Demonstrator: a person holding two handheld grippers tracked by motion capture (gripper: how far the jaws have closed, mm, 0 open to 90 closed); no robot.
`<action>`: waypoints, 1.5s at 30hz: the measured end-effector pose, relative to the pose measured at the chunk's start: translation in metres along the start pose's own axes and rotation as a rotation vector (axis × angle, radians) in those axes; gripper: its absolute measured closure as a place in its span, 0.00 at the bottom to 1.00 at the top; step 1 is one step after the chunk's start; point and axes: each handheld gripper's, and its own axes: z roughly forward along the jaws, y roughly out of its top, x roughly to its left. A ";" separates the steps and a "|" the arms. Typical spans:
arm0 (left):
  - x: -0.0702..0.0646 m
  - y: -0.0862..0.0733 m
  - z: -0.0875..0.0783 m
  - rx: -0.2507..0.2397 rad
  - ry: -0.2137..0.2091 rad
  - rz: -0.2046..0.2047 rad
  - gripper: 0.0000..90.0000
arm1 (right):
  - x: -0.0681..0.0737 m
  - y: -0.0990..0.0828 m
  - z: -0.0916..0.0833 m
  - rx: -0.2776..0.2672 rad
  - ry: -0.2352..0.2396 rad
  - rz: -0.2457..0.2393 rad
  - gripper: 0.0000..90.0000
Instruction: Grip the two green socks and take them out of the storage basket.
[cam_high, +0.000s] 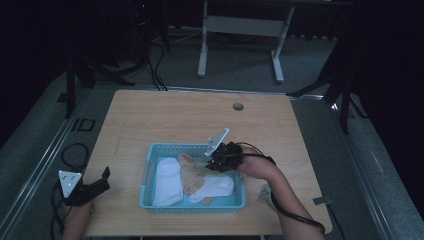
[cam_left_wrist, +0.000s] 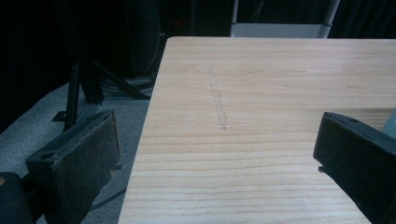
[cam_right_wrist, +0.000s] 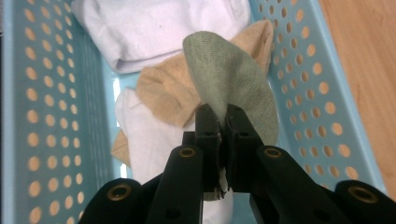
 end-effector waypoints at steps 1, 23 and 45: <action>0.000 0.000 0.000 0.001 0.000 0.000 0.01 | 0.000 0.000 -0.002 -0.005 -0.001 -0.003 0.95; 0.000 0.000 0.000 0.002 0.003 0.002 0.01 | -0.016 -0.027 -0.081 -0.142 -0.107 0.074 0.95; -0.001 0.000 0.001 0.003 0.006 0.004 0.01 | -0.037 -0.141 -0.101 -0.148 -0.198 0.311 0.94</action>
